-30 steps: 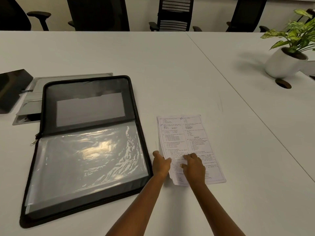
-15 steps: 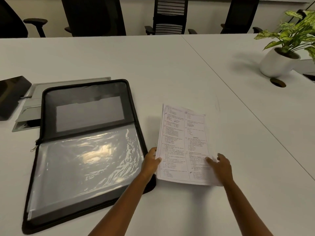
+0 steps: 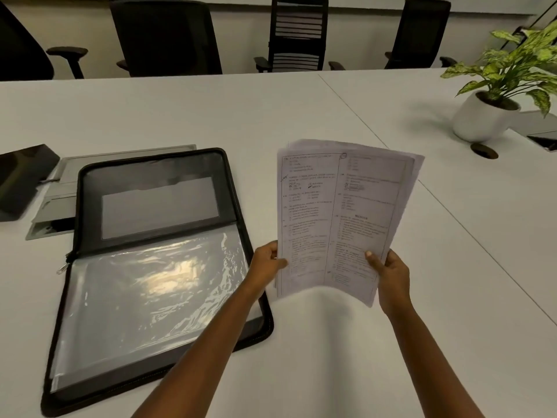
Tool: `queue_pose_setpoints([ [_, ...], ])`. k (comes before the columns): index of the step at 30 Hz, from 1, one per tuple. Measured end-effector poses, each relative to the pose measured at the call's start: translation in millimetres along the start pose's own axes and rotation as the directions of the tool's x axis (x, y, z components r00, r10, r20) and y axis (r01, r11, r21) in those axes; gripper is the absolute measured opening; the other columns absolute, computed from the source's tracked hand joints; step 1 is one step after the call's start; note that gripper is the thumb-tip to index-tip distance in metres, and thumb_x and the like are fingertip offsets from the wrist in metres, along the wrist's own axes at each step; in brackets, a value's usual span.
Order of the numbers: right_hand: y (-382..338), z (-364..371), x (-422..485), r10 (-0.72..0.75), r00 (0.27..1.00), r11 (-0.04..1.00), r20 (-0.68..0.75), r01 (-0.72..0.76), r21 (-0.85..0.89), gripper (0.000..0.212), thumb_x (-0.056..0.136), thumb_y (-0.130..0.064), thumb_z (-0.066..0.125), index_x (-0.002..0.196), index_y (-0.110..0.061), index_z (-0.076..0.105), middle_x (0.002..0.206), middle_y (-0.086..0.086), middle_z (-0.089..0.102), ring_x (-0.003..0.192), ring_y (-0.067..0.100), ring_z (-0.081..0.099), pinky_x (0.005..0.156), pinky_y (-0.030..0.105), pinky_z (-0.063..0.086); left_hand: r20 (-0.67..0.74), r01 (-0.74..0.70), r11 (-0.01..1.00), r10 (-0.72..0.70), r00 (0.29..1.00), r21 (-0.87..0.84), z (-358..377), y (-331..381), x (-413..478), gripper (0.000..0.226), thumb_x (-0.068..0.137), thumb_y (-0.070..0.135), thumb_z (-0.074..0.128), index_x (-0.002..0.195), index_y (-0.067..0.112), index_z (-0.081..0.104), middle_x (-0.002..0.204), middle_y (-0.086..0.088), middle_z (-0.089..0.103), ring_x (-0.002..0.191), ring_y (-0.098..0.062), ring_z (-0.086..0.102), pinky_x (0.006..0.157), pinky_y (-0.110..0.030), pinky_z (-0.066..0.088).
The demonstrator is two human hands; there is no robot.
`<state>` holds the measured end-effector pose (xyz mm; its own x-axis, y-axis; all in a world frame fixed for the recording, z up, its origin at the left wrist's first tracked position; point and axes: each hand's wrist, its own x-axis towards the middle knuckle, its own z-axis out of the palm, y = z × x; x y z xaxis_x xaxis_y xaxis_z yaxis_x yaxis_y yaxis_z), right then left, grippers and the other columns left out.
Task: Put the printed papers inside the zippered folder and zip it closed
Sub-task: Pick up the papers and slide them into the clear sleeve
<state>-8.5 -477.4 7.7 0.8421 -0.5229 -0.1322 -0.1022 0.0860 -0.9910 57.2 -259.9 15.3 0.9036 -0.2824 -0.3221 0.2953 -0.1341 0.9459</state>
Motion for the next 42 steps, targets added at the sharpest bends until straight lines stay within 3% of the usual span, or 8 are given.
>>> queue_pose_setpoints([
  [8, 2.0, 2.1, -13.6, -0.066, 0.998, 0.996, 0.0, 0.066, 0.053, 0.034, 0.078, -0.002, 0.066, 0.099, -0.026, 0.054, 0.1, -0.006, 0.063, 0.091, 0.013, 0.061, 0.067, 0.021, 0.059, -0.041, -0.169, 0.982, 0.166, 0.985, -0.082, 5.1, 14.6, -1.8, 0.037, 0.085, 0.001, 0.061, 0.118, 0.014, 0.054, 0.109, 0.0, 0.062, 0.095, -0.013, 0.06, 0.067, -0.014, 0.053],
  [12, 2.5, 2.9, -17.6, -0.102, 0.993, 0.994, -0.067, 0.105, 0.035, 0.023, 0.083, -0.007, 0.061, 0.097, -0.024, 0.054, 0.094, -0.009, 0.062, 0.085, 0.012, 0.061, 0.067, 0.024, 0.051, -0.087, -0.273, 0.957, 0.266, 0.96, -0.097, 12.9, 26.1, -7.5, 0.017, 0.092, 0.013, 0.054, 0.098, 0.028, 0.056, 0.092, 0.013, 0.062, 0.077, 0.002, 0.064, 0.056, -0.004, 0.051],
  [22, -19.8, 10.5, -14.3, -0.236, 0.968, 0.971, -0.08, 0.239, 0.025, 0.033, 0.082, -0.008, 0.063, 0.105, -0.027, 0.049, 0.097, -0.014, 0.059, 0.09, 0.003, 0.059, 0.069, 0.014, 0.049, -0.238, -0.477, 0.857, 0.43, 0.871, -0.197, 9.4, 77.1, -8.2, 0.013, 0.094, 0.018, 0.049, 0.092, 0.028, 0.058, 0.081, 0.009, 0.061, 0.064, 0.013, 0.062, 0.057, -0.003, 0.049],
  [27, -15.4, 11.9, -14.9, -0.234, 0.97, 0.971, -0.07, 0.237, 0.036, 0.033, 0.082, -0.005, 0.063, 0.101, -0.029, 0.052, 0.099, -0.01, 0.06, 0.095, 0.005, 0.058, 0.076, 0.02, 0.05, -0.267, -0.545, 0.827, 0.499, 0.824, -0.139, 10.2, 101.2, -4.0, 0.025, 0.092, 0.022, 0.053, 0.102, 0.001, 0.061, 0.072, 0.025, 0.067, 0.065, 0.016, 0.059, 0.056, 0.001, 0.044],
  [32, -17.0, 11.8, -11.3, -0.26, 0.962, 0.965, -0.078, 0.261, 0.002, 0.025, 0.086, -0.003, 0.057, 0.086, -0.028, 0.059, 0.087, -0.008, 0.063, 0.073, -0.01, 0.064, 0.058, 0.004, 0.05, -0.285, -0.557, 0.816, 0.504, 0.815, -0.153, 9.9, 105.8, -5.2, 0.039, 0.062, 0.059, 0.053, 0.086, 0.029, 0.058, 0.071, 0.018, 0.06, 0.059, 0.014, 0.059, 0.052, -0.002, 0.046],
  [35, -20.5, 13.0, -7.8, -0.268, 0.957, 0.962, -0.111, 0.272, 0.026, 0.022, 0.087, -0.002, 0.056, 0.088, -0.023, 0.059, 0.087, -0.008, 0.063, 0.071, -0.009, 0.065, 0.057, 0.005, 0.051, -0.258, -0.559, 0.823, 0.52, 0.814, -0.107, 5.9, 101.7, -2.7, 0.037, 0.067, 0.054, 0.055, 0.091, 0.026, 0.058, 0.08, 0.013, 0.06, 0.064, 0.014, 0.061, 0.055, -0.005, 0.049],
  [38, -23.8, 14.3, -6.2, -0.271, 0.954, 0.959, -0.132, 0.279, 0.048, 0.021, 0.088, -0.004, 0.054, 0.088, -0.025, 0.057, 0.087, -0.007, 0.063, 0.07, -0.002, 0.067, 0.056, 0.007, 0.053, -0.229, -0.502, 0.862, 0.475, 0.849, -0.072, 1.5, 91.6, 2.5, 0.004, 0.088, 0.023, 0.058, 0.092, 0.023, 0.059, 0.082, 0.011, 0.064, 0.065, 0.01, 0.065, 0.055, -0.007, 0.052],
  [42, -25.5, 17.3, -5.3, -0.235, 0.956, 0.959, -0.174, 0.257, 0.117, 0.023, 0.088, -0.006, 0.055, 0.086, -0.028, 0.058, 0.088, -0.007, 0.063, 0.079, 0.01, 0.063, 0.061, 0.011, 0.056, -0.168, -0.384, 0.923, 0.379, 0.91, 0.006, -3.0, 64.9, 6.0, 0.01, 0.09, 0.016, 0.056, 0.089, 0.024, 0.062, 0.088, 0.006, 0.067, 0.066, -0.001, 0.068, 0.055, -0.01, 0.054],
])
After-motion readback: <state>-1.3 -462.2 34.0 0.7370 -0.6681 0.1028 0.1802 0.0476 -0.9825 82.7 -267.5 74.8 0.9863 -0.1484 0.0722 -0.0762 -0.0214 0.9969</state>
